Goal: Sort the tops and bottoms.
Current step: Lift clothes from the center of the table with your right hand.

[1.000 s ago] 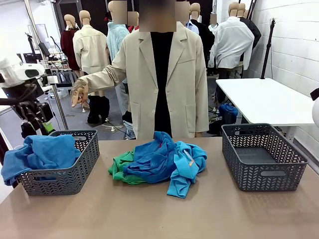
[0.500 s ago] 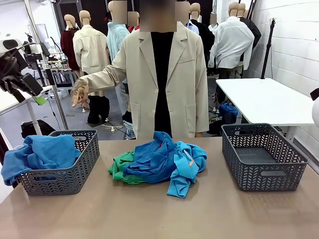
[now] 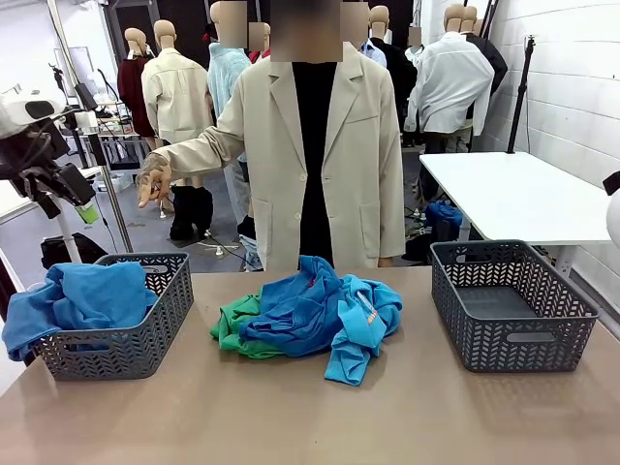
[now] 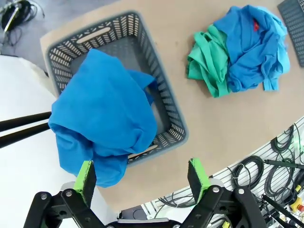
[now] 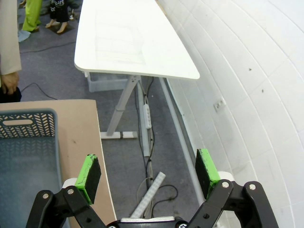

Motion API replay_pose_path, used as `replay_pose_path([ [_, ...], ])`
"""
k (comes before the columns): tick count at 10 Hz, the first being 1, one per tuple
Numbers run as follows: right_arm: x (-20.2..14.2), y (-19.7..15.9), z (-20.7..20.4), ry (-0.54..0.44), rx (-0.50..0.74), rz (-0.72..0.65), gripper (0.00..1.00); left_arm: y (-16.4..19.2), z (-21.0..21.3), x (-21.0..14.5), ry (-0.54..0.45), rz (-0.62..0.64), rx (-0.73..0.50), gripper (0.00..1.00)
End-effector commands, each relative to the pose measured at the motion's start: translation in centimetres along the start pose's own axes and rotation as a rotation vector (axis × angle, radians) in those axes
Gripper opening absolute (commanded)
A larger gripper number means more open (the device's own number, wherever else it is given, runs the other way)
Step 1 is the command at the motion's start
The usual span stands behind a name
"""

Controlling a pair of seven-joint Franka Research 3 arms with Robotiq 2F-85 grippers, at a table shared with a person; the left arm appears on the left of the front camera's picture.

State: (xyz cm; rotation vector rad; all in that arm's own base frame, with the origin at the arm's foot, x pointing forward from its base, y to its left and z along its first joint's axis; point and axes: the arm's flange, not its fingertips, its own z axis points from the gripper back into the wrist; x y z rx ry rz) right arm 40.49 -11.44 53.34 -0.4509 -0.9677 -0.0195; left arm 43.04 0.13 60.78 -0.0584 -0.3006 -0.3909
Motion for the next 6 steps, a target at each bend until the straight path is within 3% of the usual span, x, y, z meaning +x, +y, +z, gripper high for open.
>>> replay_pose_path([
  [1,0.0,-0.05,0.06,0.008,-0.001,0.006,1.0,-0.13,0.51,0.01,-0.012,0.007,0.005,1.0],
  [6,0.0,-0.05,0.06,0.008,-0.001,0.006,1.0,-0.13,0.51,0.01,-0.012,0.007,0.005,1.0],
])
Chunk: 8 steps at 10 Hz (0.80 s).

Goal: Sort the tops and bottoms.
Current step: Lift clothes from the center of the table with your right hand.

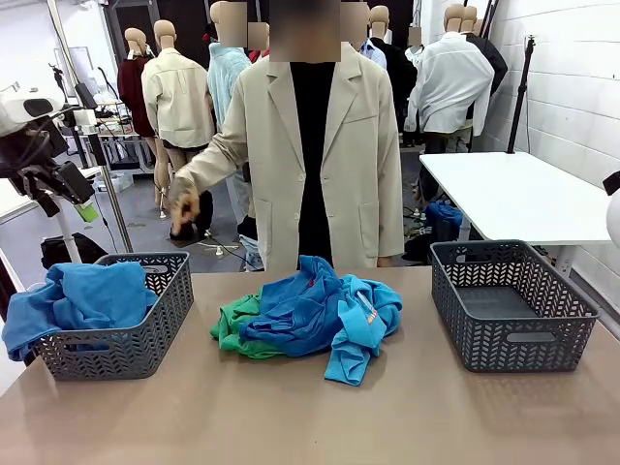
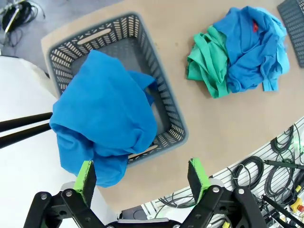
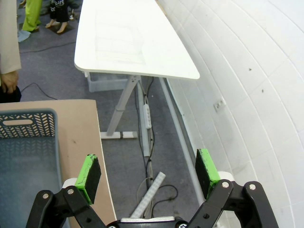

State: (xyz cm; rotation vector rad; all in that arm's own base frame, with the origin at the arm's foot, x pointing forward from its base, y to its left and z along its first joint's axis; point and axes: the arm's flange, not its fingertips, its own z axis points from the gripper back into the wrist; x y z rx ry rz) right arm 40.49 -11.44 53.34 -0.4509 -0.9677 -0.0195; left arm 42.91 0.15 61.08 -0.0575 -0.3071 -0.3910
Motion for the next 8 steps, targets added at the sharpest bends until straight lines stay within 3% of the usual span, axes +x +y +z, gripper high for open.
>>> replay_pose_path([
  [1,0.0,0.0,0.1,0.008,-0.001,0.006,1.0,-0.1,0.2,0.0,-0.005,0.007,0.003,1.0],
  [2,0.0,0.0,0.0,0.0,0.0,0.0,1.0,-0.1,0.2,0.0,-0.005,0.007,0.003,1.0],
  [4,5.1,6.3,-0.5,-0.099,0.155,0.075,1.0,0.7,0.6,-0.1,-0.021,0.019,0.035,1.0],
  [6,10.4,14.0,1.0,-0.146,0.45,0.189,1.0,3.5,3.1,-1.9,-0.105,0.068,0.124,1.0],
  [7,11.2,16.4,1.6,-0.163,0.509,0.229,1.0,4.2,4.3,-3.0,-0.155,0.089,0.169,1.0],
  [8,12.1,18.9,2.7,-0.175,0.66,0.211,1.0,4.2,5.5,-4.5,-0.193,0.093,0.242,1.0],
])
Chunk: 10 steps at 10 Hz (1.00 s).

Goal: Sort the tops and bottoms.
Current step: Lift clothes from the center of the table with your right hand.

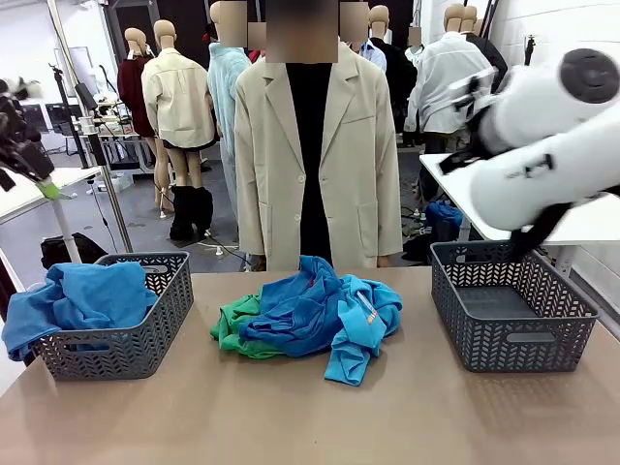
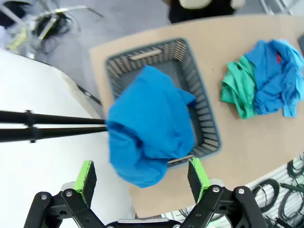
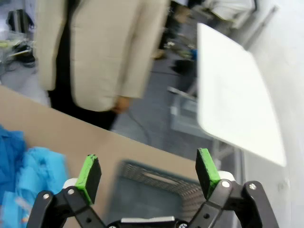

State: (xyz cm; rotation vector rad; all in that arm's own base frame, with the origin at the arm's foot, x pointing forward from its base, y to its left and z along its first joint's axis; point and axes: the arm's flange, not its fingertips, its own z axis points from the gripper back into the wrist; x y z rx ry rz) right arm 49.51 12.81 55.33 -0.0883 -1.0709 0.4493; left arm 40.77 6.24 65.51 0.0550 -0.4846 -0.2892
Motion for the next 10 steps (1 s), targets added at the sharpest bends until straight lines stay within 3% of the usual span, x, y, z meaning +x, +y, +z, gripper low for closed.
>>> replay_pose_path([
  [1,1.2,-1.8,0.4,-0.008,0.244,-0.013,1.0,0.1,1.2,-2.8,-0.053,0.027,0.11,1.0],
  [3,2.0,2.1,-2.2,0.04,0.316,-0.032,1.0,1.8,2.7,-5.1,-0.102,0.084,0.215,1.0],
  [4,1.7,3.3,-3.5,0.148,0.327,-0.026,1.0,2.2,3.3,-5.9,-0.113,0.1,0.251,1.0],
  [7,-0.2,5.9,-4.8,0.368,0.373,0.15,1.0,2.4,4.0,-4.7,-0.105,0.065,0.186,1.0],
  [10,-3.4,8.0,-5.0,0.537,0.544,0.243,1.0,2.4,4.0,-4.7,-0.105,0.065,0.186,1.0],
])
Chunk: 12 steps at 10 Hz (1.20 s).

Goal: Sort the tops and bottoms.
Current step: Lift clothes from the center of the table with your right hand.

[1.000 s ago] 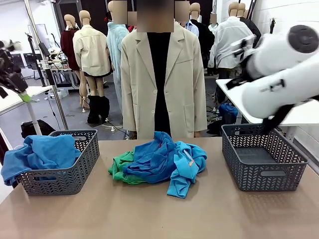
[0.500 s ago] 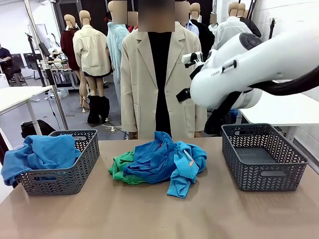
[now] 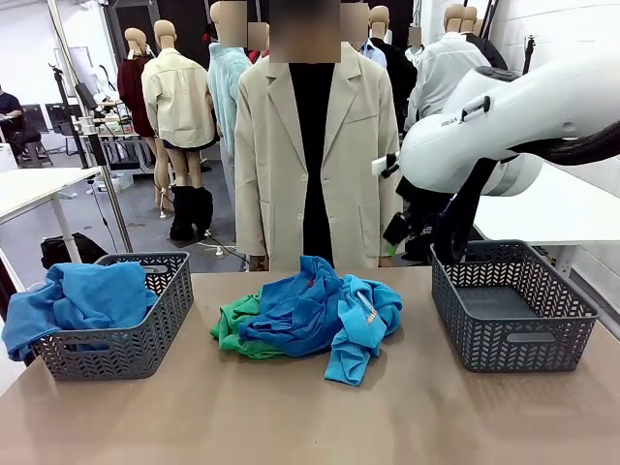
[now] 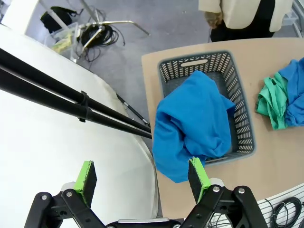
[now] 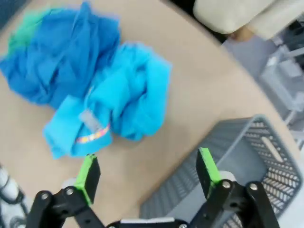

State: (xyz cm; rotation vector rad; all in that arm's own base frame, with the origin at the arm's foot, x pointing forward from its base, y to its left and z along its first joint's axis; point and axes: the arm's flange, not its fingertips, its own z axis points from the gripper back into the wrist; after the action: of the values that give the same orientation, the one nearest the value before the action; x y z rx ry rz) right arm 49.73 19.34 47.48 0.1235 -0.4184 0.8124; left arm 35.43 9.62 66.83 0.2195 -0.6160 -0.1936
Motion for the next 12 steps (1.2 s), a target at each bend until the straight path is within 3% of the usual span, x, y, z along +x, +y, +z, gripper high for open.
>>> replay_pose_path([
  [1,-0.7,0.8,-0.7,0.082,0.113,0.06,1.0,0.5,0.2,0.2,0.001,0.013,-0.01,1.0],
  [3,-2.6,3.3,-2.9,0.123,0.152,0.118,1.0,0.5,0.2,0.2,0.001,0.013,-0.01,1.0],
  [5,-3.7,5.0,-6.2,0.042,0.112,0.138,1.0,0.5,0.2,0.2,0.001,0.013,-0.01,1.0],
  [6,-3.9,5.8,-7.6,0.04,0.159,0.13,1.0,0.5,0.2,0.2,0.001,0.013,-0.01,1.0],
  [7,-4.0,6.5,-8.4,-0.025,0.183,0.156,1.0,0.5,0.2,0.2,0.001,0.013,-0.01,1.0],
  [8,-3.8,6.7,-9.3,-0.101,0.178,0.17,1.0,0.5,0.2,0.2,0.001,0.013,-0.01,1.0],
  [10,-2.7,5.9,-11.2,-0.107,0.247,0.163,1.0,0.5,0.2,0.2,0.001,0.013,-0.01,1.0],
  [12,-2.4,5.2,-12.4,-0.073,0.227,0.158,1.0,0.5,0.2,0.2,0.001,0.013,-0.01,1.0],
])
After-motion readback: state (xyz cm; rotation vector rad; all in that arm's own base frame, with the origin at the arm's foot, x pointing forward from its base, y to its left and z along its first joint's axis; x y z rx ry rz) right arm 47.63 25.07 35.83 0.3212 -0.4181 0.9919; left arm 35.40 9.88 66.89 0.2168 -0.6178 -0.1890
